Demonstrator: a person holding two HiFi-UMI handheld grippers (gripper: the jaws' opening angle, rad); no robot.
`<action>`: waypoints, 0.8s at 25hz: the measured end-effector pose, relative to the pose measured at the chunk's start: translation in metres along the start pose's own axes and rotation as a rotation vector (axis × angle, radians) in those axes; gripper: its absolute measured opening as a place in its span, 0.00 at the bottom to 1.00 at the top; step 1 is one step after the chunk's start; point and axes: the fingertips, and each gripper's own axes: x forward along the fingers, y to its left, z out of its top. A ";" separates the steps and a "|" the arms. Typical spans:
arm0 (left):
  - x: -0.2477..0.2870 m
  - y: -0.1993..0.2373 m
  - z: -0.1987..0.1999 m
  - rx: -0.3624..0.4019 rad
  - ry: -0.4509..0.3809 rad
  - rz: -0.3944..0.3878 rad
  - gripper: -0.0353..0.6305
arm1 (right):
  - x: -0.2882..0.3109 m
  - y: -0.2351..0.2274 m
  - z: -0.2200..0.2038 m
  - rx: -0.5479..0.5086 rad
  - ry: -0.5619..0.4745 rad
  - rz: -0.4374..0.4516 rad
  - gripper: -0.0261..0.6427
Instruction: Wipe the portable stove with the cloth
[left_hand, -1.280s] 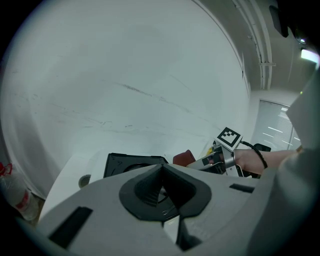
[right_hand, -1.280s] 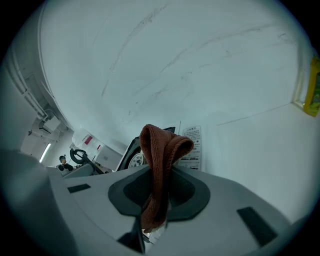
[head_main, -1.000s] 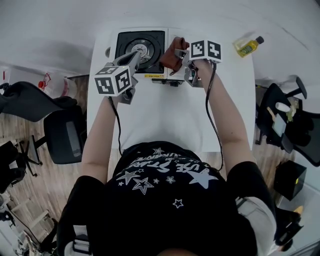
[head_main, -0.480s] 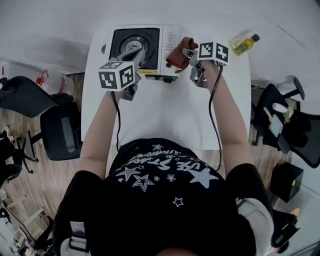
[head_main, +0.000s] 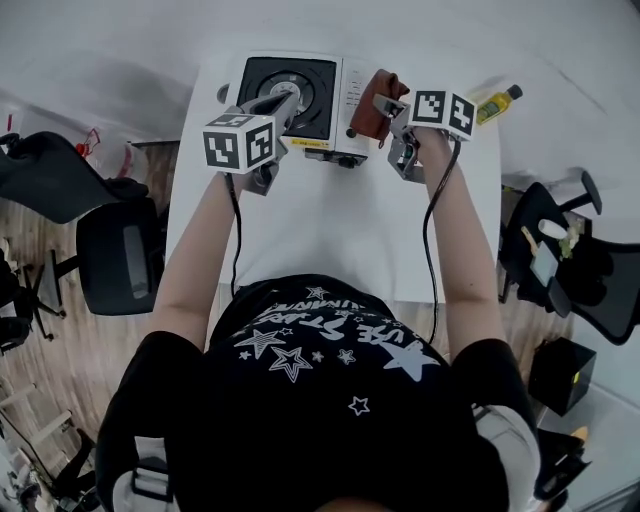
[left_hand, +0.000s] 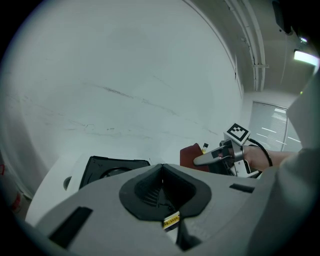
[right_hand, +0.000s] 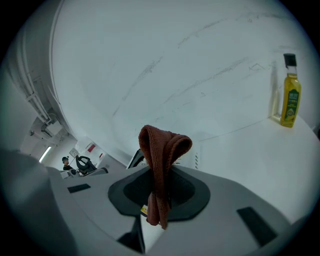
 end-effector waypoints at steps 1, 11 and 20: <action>-0.004 0.002 0.002 0.000 -0.004 -0.002 0.06 | 0.000 0.011 0.000 -0.010 -0.004 0.013 0.14; -0.071 0.055 0.015 -0.008 -0.041 0.031 0.06 | 0.035 0.143 -0.023 -0.121 0.021 0.149 0.14; -0.125 0.120 0.008 -0.022 -0.046 0.078 0.06 | 0.100 0.228 -0.063 -0.176 0.108 0.208 0.14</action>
